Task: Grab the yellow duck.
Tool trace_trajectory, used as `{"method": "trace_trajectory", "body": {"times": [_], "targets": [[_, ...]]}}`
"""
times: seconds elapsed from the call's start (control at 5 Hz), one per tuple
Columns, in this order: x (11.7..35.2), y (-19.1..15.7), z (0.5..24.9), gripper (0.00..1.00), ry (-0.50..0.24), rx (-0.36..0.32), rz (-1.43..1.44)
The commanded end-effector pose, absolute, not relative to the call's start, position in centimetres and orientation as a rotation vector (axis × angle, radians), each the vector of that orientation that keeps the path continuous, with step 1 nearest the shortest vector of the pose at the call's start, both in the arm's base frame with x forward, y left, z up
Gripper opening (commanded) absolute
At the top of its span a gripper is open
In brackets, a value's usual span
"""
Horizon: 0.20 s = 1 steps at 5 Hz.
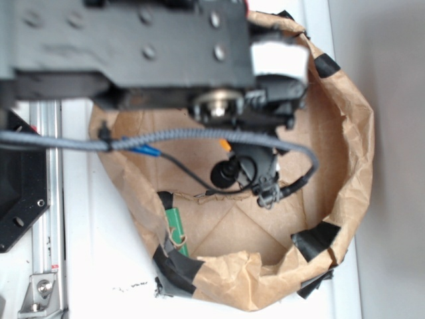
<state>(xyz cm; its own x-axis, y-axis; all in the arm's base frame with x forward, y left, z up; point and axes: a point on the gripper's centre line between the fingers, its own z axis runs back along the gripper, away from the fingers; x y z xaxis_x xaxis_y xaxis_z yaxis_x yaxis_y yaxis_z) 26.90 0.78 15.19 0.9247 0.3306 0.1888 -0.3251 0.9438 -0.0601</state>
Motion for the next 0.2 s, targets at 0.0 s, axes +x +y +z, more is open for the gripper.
{"method": "trace_trajectory", "body": {"times": [0.0], "targets": [[28.45, 2.15, 15.5, 0.0, -0.228, -0.057, 0.357]]}}
